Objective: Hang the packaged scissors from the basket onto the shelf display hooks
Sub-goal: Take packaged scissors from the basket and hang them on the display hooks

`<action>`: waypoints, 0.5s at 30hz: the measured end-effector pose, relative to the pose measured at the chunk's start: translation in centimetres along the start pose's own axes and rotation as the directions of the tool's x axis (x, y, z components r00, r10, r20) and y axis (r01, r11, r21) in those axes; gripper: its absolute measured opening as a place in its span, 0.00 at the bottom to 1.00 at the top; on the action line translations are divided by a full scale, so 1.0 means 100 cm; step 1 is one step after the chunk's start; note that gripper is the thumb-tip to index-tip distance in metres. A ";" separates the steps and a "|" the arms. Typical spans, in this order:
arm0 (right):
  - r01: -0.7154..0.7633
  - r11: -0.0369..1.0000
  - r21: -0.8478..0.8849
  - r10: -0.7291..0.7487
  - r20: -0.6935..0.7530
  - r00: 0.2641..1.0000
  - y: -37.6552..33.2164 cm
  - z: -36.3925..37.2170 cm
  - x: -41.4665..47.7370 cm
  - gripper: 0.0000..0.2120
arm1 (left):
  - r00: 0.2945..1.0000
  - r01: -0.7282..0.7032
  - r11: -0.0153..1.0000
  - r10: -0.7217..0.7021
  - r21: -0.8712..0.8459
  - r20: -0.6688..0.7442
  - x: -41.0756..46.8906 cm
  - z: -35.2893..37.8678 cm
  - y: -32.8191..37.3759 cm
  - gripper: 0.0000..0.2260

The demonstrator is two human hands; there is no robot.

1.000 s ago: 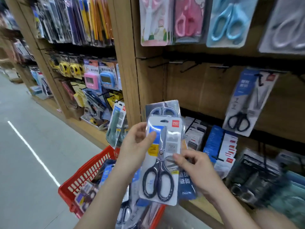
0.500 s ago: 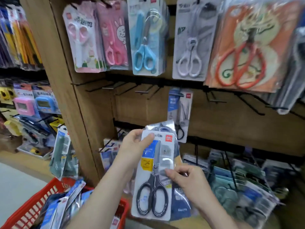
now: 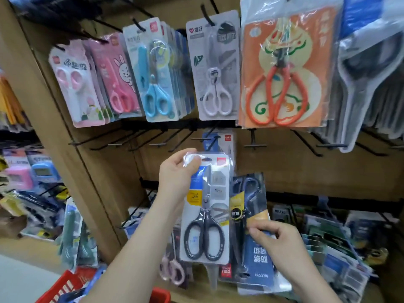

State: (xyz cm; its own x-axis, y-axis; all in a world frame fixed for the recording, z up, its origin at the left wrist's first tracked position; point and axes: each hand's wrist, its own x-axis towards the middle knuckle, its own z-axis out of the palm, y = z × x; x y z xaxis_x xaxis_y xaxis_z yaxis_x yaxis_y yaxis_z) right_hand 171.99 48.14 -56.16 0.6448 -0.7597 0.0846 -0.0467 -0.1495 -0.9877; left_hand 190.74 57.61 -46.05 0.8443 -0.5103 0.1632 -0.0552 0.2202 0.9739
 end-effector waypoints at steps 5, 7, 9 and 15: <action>-0.007 0.997 -0.075 0.008 0.008 1.000 0.005 -0.004 -0.002 0.10 | 0.999 0.028 1.000 -0.028 -0.005 -0.029 -0.001 -0.008 -0.016 0.07; 0.020 0.996 -0.090 -0.019 0.015 1.000 0.004 -0.003 -0.004 0.08 | 0.999 0.030 1.000 -0.030 -0.006 -0.020 -0.003 -0.009 -0.019 0.06; 0.043 0.995 -0.094 -0.042 0.013 0.999 0.004 -0.005 -0.005 0.09 | 1.000 0.011 1.000 -0.011 -0.014 -0.010 -0.005 -0.010 -0.020 0.06; 0.060 0.993 -0.104 -0.057 0.029 0.998 0.003 -0.011 -0.012 0.12 | 0.998 -0.063 0.992 0.063 -0.109 0.001 -0.002 -0.008 -0.008 0.05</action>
State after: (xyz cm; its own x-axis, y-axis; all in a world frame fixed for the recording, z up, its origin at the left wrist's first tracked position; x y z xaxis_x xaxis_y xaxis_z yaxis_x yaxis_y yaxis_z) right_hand 170.37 48.31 -56.41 0.6680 -0.7314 0.1374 -0.0872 -0.2602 -0.9616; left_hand 191.00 58.18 -46.97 0.8385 -0.4963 0.2249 -0.0500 0.3409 0.9388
